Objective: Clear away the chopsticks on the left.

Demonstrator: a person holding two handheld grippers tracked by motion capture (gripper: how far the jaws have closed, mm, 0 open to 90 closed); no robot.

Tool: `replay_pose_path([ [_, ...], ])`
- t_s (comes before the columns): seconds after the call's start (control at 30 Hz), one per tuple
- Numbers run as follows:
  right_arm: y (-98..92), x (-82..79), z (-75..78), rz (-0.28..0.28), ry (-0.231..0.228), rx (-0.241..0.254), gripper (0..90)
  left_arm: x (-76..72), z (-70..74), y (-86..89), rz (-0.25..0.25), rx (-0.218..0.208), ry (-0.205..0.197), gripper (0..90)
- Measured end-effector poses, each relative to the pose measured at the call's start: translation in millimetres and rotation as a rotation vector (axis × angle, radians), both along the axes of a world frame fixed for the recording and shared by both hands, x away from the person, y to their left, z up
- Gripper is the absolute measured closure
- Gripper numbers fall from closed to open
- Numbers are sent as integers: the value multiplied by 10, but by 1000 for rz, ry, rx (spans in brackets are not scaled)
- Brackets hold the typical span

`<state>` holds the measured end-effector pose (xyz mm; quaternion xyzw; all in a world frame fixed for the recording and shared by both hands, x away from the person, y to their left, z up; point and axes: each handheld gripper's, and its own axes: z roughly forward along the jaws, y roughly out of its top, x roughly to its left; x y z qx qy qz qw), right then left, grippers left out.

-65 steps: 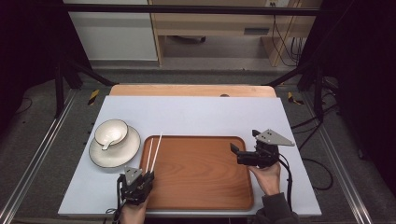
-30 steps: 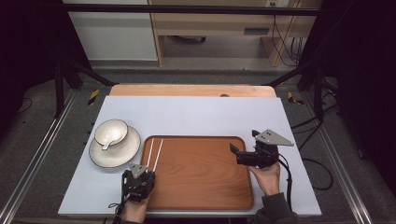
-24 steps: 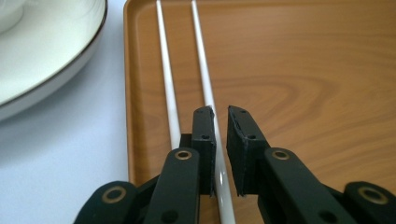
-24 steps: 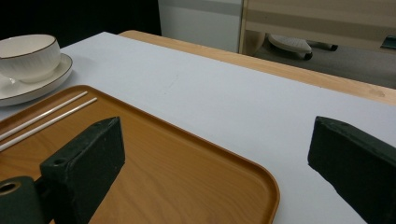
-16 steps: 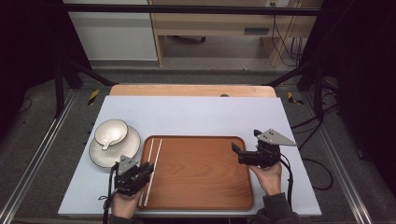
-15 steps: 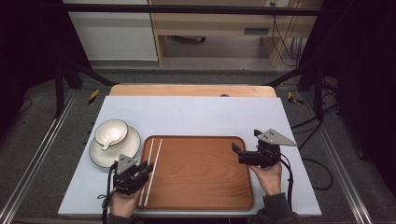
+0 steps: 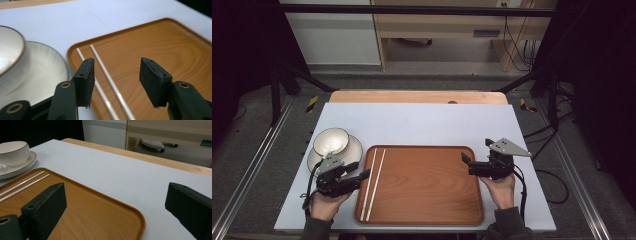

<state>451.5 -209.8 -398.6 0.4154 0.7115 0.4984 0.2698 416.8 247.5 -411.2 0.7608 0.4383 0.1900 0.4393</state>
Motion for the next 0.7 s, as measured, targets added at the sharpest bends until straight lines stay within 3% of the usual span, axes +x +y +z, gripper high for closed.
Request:
replay_pose_path([
  [0.1,-15,1,-1,-8,1,5,38,15,-23,74,-1,-19,1,419],
  [0.17,-28,1,-6,-12,3,3,38,3,-44,113,-9,23,-18,389],
  [0.23,-38,2,-12,-16,4,3,38,-23,-68,160,-29,31,-26,366],
  [0.33,-53,5,-19,-25,6,2,37,-57,-108,231,-28,-1,-28,337],
  [0.43,-64,8,-31,-31,10,1,37,-53,-138,278,-12,9,-21,307],
  [0.7,-77,33,-78,-39,23,-17,35,-67,-205,437,11,-19,-26,270],
])
